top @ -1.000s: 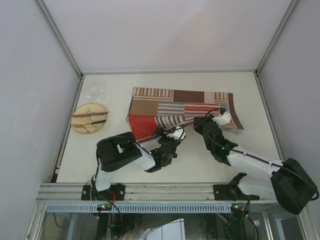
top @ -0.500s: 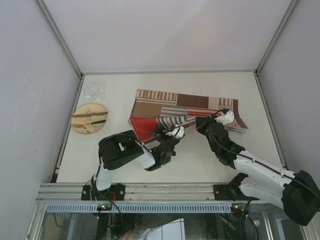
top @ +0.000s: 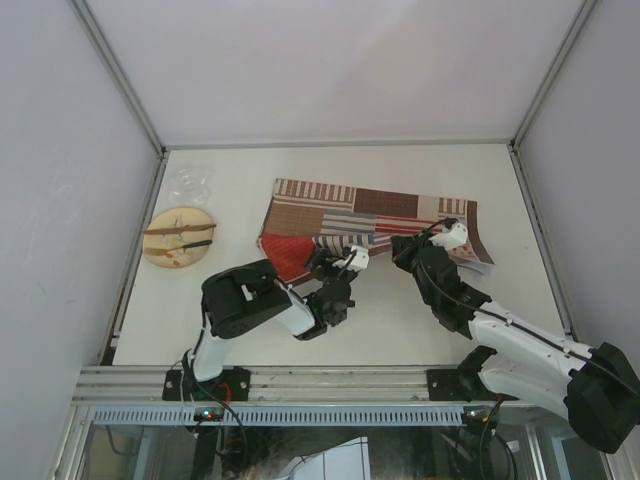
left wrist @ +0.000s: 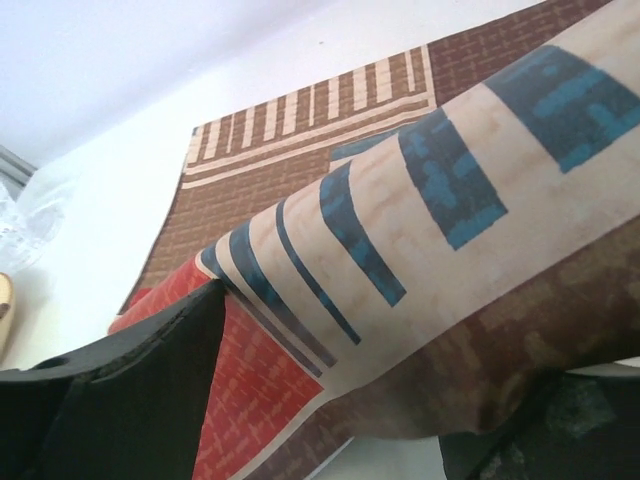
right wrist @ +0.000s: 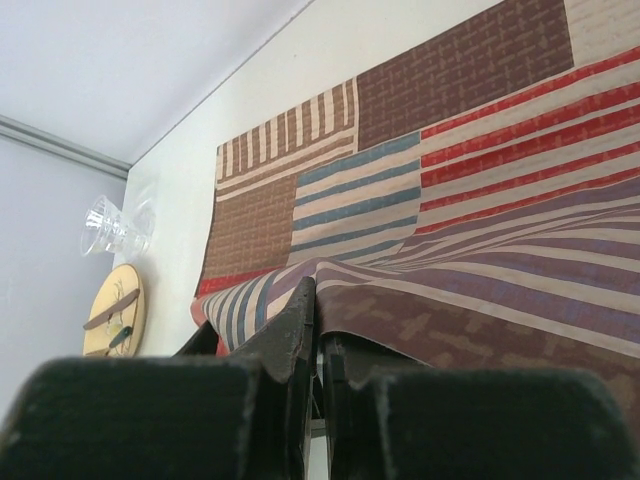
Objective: Set the dinner table for one person
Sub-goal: Flatten out the napkin at the center of the board.
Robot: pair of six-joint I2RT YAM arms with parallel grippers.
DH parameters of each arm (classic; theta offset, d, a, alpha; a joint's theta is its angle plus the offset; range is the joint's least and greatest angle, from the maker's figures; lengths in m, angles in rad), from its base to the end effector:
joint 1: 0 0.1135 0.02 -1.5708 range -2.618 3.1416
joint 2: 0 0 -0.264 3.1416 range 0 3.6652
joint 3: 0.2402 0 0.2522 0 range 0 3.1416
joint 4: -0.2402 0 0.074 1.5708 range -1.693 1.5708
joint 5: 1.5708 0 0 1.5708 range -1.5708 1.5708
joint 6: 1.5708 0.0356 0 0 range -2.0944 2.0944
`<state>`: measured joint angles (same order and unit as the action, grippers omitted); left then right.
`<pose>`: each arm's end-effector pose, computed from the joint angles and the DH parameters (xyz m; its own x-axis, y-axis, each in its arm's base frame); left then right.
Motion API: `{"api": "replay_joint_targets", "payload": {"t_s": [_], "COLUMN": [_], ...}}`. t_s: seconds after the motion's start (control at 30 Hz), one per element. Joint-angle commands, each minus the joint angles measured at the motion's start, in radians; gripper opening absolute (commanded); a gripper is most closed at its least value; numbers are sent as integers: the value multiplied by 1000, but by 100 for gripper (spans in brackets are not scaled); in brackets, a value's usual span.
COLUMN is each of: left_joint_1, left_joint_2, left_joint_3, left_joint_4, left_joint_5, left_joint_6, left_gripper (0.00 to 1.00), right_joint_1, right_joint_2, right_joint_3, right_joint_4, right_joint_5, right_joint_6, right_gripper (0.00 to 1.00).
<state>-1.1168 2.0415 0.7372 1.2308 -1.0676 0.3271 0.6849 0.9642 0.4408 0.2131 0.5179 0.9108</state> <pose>0.1829 -0.3036 0.1216 -0.0144 0.3827 -0.9238 0.0579 0.9226 0.3814 0.1750 0.1202 0.2279 -0.2908 0.6488 -0.7032 0.0737 0.7480 0.6596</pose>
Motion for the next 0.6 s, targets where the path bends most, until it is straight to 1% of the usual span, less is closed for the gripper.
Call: {"api": "replay_joint_targets", "payload": {"t_s": [0.0, 0.2, 0.57], "left_joint_1": [2, 5, 33], "left_joint_2": [-36, -76, -207], "left_joint_3": [34, 40, -21], "left_joint_4": [175, 186, 198], "left_joint_5": [-89, -106, -106], "left_joint_6": [80, 141, 239], "left_gripper": [74, 73, 74], "right_joint_1": [10, 14, 17], "right_joint_2": [-34, -36, -42], "right_joint_3": [40, 35, 14], "right_joint_4": [46, 44, 50], "right_joint_5": [0, 7, 10], "right_joint_6": [-23, -21, -16], "right_gripper": [0, 0, 0]}}
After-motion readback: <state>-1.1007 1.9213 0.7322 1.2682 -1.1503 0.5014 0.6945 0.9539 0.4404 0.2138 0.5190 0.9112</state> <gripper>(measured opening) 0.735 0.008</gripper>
